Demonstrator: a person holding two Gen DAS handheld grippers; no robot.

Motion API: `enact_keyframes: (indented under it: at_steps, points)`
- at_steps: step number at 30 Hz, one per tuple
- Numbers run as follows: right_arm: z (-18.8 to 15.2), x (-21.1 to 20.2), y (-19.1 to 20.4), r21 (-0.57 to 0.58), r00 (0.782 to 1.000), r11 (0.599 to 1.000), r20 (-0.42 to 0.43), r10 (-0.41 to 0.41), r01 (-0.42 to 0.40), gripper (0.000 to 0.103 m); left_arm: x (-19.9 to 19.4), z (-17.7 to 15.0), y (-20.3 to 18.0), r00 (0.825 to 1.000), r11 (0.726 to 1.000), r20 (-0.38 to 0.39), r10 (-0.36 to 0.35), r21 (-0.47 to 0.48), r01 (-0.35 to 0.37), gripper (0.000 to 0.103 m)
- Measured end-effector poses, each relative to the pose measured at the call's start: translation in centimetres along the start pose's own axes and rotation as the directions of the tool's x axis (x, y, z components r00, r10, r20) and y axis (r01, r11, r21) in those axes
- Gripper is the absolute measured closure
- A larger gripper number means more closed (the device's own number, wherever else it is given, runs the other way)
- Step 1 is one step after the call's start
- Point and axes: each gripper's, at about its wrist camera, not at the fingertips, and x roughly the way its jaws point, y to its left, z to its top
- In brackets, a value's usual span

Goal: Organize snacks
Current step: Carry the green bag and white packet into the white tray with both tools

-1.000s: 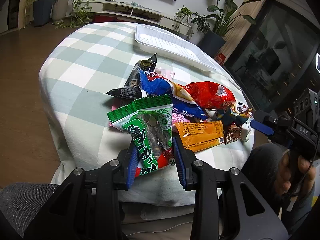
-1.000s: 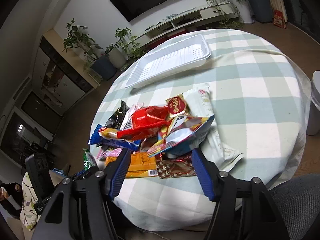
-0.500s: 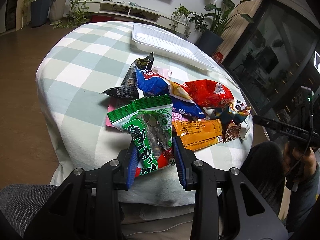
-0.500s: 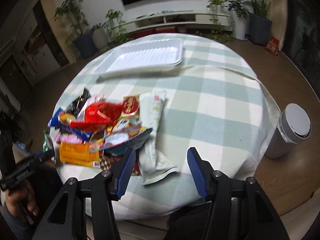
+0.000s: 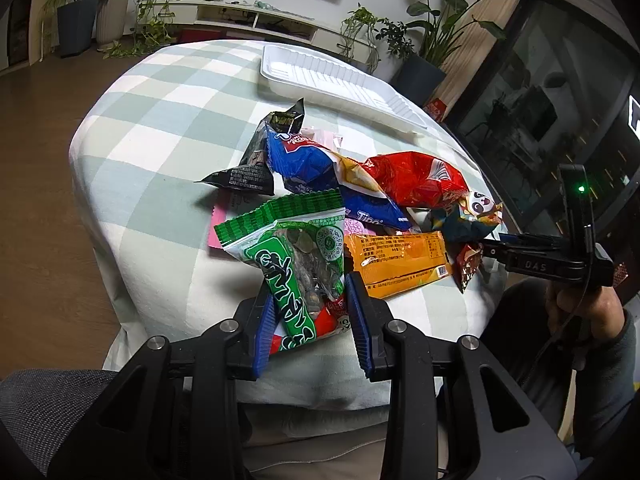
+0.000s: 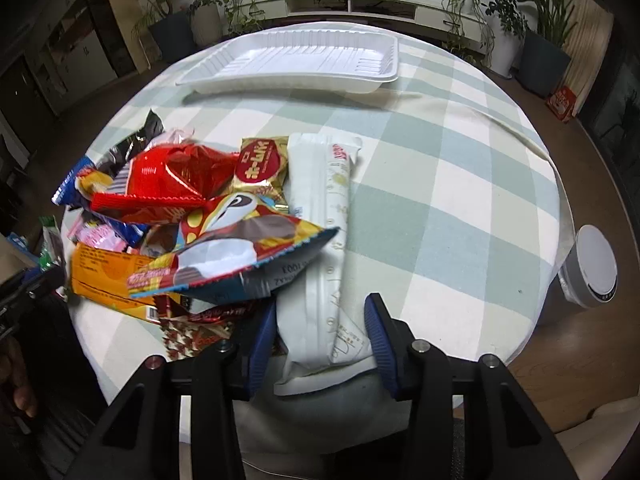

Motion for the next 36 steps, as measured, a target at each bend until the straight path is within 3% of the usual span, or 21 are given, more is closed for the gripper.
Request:
enact_keyframes:
  at_steps: [6, 27, 36]
  points:
    - [-0.1, -0.3, -0.3, 0.015, 1.000, 1.000, 0.016, -0.005, 0.005, 0.074, 0.1, 0.0, 0.0, 1.000, 1.000, -0.003, 0.011, 0.000, -0.011, 0.072]
    - [-0.7, -4.0, -3.3, 0.166, 0.982, 0.985, 0.188, 0.003, -0.035, 0.078, -1.1, -0.1, 0.7, 0.999, 0.999, 0.043, -0.021, -0.034, 0.023, 0.072]
    - [-0.7, -4.5, -3.4, 0.171, 0.975, 0.984, 0.223, 0.009, -0.048, 0.078, -1.1, -0.1, 0.5, 0.999, 0.999, 0.044, -0.014, -0.030, 0.016, 0.072]
